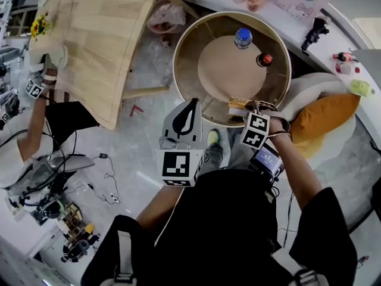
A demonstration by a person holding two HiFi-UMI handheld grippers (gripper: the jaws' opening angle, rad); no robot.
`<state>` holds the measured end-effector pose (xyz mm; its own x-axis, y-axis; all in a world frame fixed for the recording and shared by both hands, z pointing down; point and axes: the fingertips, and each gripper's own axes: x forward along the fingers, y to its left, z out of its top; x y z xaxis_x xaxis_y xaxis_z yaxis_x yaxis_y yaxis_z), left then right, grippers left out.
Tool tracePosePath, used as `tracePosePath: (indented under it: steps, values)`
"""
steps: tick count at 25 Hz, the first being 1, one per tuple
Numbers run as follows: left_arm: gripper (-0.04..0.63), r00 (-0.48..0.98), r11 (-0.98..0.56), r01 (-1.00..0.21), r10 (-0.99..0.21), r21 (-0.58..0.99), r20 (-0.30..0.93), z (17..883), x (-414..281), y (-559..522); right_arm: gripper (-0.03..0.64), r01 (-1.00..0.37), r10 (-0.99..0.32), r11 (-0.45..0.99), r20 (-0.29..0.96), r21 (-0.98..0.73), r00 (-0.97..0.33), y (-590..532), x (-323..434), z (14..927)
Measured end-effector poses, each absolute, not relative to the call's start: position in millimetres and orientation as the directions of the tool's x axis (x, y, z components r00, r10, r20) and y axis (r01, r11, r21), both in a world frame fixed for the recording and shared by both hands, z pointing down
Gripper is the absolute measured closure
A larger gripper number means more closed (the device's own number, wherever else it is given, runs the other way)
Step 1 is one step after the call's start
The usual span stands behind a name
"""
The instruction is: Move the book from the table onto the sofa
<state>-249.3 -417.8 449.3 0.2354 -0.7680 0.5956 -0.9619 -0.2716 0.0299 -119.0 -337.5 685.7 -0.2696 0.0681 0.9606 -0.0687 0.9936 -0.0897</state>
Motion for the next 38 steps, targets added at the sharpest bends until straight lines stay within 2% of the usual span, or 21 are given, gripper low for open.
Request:
tracePosePath:
  steps: [14, 25, 38]
  values:
    - [0.586, 0.328, -0.369, -0.929, -0.792, 0.024, 0.515, 418.7, -245.4, -368.7, 0.468, -0.309, -0.079, 0.951, 0.948, -0.02, -0.307, -315.2, -110.3, 638.3]
    - [0.586, 0.438, -0.475, -0.879, -0.778, 0.034, 0.45, 385.0, -227.4, -286.4, 0.468, -0.441, -0.22, 0.895, 0.926, 0.067, -0.306, -249.7, -90.4, 570.9]
    - [0.586, 0.561, -0.599, -0.801, -0.752, -0.003, 0.346, 349.9, -228.4, -192.1, 0.468, -0.712, -0.474, 0.693, 0.815, 0.111, -0.334, -167.5, -68.9, 487.2]
